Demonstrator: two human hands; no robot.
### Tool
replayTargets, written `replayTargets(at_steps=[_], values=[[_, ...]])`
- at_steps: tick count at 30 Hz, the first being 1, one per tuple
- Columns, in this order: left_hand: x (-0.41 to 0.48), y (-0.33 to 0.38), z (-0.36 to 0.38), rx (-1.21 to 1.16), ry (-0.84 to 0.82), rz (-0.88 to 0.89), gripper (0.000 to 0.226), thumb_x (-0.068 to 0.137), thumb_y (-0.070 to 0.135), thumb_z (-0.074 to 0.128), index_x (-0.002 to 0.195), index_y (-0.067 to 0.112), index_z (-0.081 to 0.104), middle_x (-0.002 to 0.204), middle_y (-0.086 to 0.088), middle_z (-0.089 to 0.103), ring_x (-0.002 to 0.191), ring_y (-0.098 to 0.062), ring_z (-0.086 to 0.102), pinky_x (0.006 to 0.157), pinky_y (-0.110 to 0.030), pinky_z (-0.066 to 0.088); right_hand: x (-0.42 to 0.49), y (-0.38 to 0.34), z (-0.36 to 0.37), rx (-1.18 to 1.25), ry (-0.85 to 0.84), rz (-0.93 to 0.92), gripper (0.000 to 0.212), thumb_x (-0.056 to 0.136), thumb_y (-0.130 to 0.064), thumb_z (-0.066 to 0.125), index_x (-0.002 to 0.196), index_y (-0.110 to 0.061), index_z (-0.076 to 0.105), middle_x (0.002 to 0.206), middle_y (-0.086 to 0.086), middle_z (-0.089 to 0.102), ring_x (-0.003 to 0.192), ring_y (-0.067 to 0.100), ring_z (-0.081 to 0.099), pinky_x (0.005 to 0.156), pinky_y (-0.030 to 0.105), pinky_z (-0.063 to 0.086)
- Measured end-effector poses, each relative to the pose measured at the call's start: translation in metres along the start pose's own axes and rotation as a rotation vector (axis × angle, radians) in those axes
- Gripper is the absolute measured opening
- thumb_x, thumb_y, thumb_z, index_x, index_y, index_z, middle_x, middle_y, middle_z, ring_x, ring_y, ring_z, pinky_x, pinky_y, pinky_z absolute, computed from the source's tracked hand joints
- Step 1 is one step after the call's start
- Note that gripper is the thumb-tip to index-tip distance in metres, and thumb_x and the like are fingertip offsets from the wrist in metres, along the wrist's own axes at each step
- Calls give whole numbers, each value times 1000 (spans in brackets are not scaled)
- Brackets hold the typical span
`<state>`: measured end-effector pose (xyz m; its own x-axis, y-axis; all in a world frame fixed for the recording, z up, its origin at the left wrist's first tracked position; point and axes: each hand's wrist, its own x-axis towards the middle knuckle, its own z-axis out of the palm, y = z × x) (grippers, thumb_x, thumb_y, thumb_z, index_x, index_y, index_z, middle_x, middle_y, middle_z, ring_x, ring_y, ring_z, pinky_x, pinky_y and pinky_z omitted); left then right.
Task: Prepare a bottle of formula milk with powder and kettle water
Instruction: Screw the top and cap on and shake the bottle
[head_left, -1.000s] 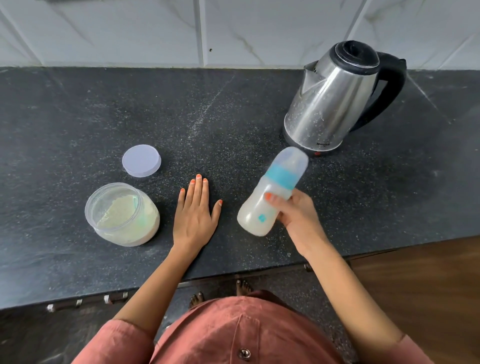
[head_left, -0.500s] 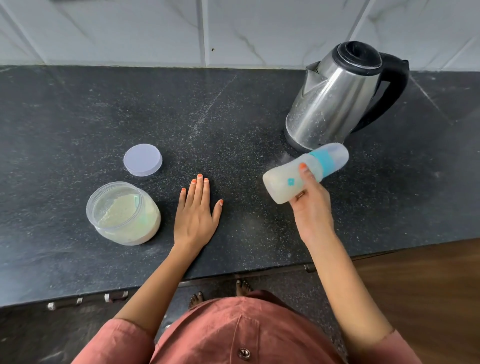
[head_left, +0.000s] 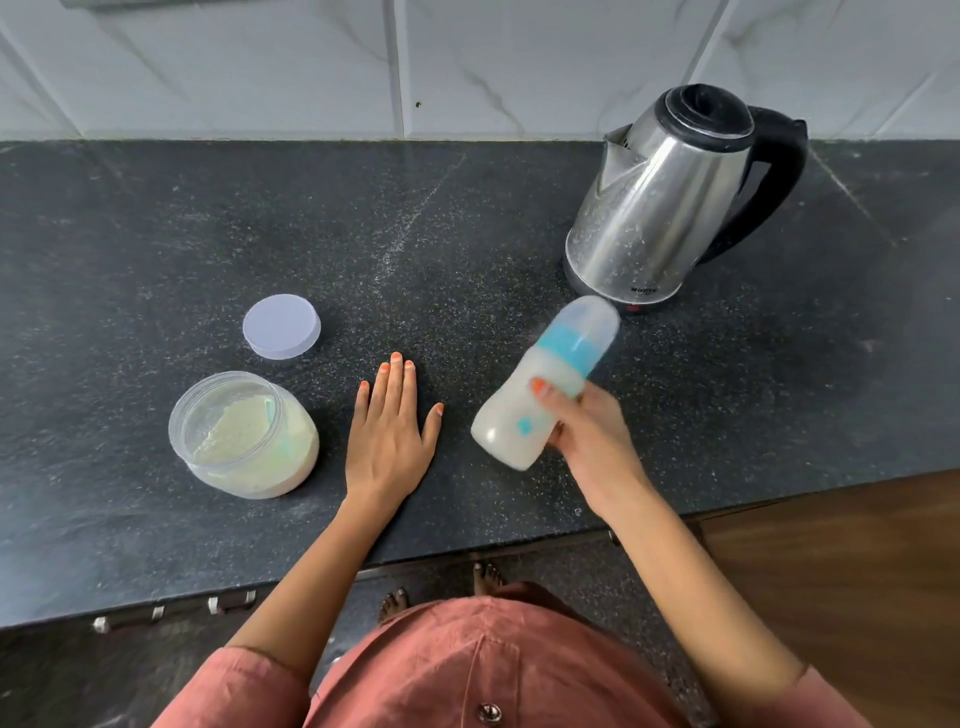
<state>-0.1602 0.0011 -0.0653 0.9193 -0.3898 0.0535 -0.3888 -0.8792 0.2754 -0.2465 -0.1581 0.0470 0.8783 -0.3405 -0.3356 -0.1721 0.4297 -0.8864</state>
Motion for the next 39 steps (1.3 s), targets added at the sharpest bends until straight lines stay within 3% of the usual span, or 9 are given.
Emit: replayTargets(at_steps=[3,8,13,19,25,30,32,36,39], values=[[0,0,0,-6,-9,0,68,93,50,15,144,5,18,154,-11,14,142,-23,13,114,-37,6,-7,1,-3,-151,-69,25,21,64,-11,68,84,-17,65,73,-9,71,79,9,65,74,25,54],[0,0,0,8,-8,-2,76,86,53,3,144,6,18,154,-10,14,142,-22,13,114,-36,5,13,-10,-6,337,149,-45,18,77,-18,61,95,-17,62,88,-6,70,84,6,66,75,25,56],[0,0,0,1,-4,0,77,86,53,5,144,4,21,153,-12,17,141,-24,16,114,-38,8,-17,3,-4,-180,-116,69,23,60,-15,68,82,-17,66,76,-5,72,76,9,67,67,22,55],[0,1,0,-12,0,0,75,87,52,8,143,4,23,152,-13,19,141,-25,18,114,-39,9,10,-9,-8,304,137,-37,24,73,-20,62,97,-16,62,94,-3,69,85,6,66,77,26,55],[1,0,0,-1,-14,1,77,85,53,4,144,5,20,153,-11,16,142,-24,16,114,-38,7,-12,0,1,-179,-101,61,16,69,-7,66,82,-16,65,77,-6,71,77,9,65,70,22,55],[0,0,0,-1,1,1,76,87,52,6,143,4,22,153,-12,18,141,-24,17,114,-38,8,12,-10,0,330,158,-22,12,83,-12,57,93,-16,62,90,-3,68,81,6,66,75,25,55],[0,1,0,3,-4,0,76,87,53,5,144,5,20,153,-11,16,142,-24,16,114,-37,7,9,-6,2,251,121,-16,11,82,-12,58,93,-16,62,88,-3,69,79,6,67,73,25,56],[0,0,-1,2,-22,-5,63,97,46,21,145,6,15,154,-10,11,143,-23,11,114,-37,4,-13,6,1,-237,-95,82,18,65,-15,69,83,-17,67,81,-2,70,82,14,65,78,33,53],[0,0,-1,-1,-17,-7,66,93,46,19,144,5,17,154,-11,13,142,-23,13,114,-37,5,-4,0,-1,24,12,37,16,70,-15,65,85,-15,65,77,-6,72,76,8,67,67,24,57]])
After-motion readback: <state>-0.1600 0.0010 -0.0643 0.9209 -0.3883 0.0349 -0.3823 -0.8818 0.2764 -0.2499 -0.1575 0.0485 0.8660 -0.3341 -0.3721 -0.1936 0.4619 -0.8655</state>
